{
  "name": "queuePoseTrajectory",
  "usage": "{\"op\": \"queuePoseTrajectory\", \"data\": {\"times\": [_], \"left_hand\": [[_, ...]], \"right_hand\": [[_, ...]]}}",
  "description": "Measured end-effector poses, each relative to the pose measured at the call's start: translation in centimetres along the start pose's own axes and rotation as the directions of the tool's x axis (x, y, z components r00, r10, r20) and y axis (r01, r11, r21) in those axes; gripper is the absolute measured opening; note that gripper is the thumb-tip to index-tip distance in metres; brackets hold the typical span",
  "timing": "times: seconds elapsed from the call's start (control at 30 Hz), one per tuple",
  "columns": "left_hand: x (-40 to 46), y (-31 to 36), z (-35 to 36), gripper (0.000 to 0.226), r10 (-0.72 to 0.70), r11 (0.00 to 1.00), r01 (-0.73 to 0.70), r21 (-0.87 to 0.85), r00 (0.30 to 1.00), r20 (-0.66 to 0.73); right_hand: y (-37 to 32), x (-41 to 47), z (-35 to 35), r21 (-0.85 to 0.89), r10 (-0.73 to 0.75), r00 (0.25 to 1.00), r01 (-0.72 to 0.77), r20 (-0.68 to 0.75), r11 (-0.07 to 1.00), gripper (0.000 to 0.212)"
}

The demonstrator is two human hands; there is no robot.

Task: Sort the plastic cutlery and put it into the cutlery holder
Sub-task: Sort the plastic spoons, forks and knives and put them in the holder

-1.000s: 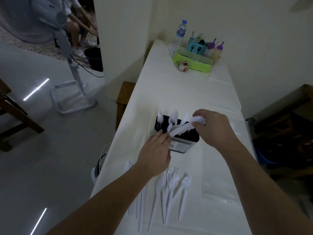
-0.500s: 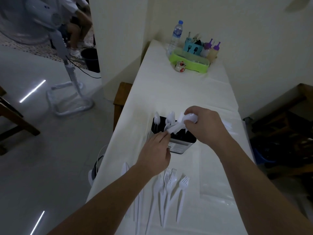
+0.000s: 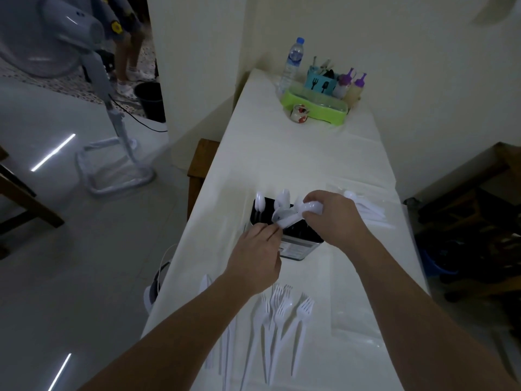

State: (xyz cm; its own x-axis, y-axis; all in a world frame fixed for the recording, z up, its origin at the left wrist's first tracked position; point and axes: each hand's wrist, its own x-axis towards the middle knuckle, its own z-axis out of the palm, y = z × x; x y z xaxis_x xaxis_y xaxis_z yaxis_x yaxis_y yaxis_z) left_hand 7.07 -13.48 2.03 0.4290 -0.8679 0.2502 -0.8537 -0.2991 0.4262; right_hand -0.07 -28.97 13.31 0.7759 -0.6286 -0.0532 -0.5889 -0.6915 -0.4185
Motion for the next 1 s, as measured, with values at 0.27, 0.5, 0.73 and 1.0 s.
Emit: {"op": "queuePoseTrajectory", "data": {"times": [0.27,0.5,0.73,1.0], "left_hand": [[0.5,-0.7,0.0,0.045,0.076,0.996,-0.077,-0.049,0.997,-0.006],[-1.5,-2.4,-0.2,0.055,0.005,1.000,-0.005,0.017,0.999,0.037],[-1.8,-2.2,-0.9,0.058,-0.014,0.999,0.012,0.040,0.998,0.066],[-2.8,-2.3,-0.7,0.058,0.003,0.997,-0.009,0.076,0.997,0.074]], "right_hand": [[-1.1,1.1,2.7,-0.168,-0.088,0.992,0.103,0.092,0.980,0.022],[-0.9,0.3,4.9,-0.141,-0.083,0.996,0.084,0.017,0.986,0.040],[-0.6,-0.7,4.5,0.016,-0.020,0.999,0.019,0.027,1.000,0.040],[0.2,-2.7,3.8,0.060,-0.003,1.000,0.005,-0.026,0.998,0.040]]}}
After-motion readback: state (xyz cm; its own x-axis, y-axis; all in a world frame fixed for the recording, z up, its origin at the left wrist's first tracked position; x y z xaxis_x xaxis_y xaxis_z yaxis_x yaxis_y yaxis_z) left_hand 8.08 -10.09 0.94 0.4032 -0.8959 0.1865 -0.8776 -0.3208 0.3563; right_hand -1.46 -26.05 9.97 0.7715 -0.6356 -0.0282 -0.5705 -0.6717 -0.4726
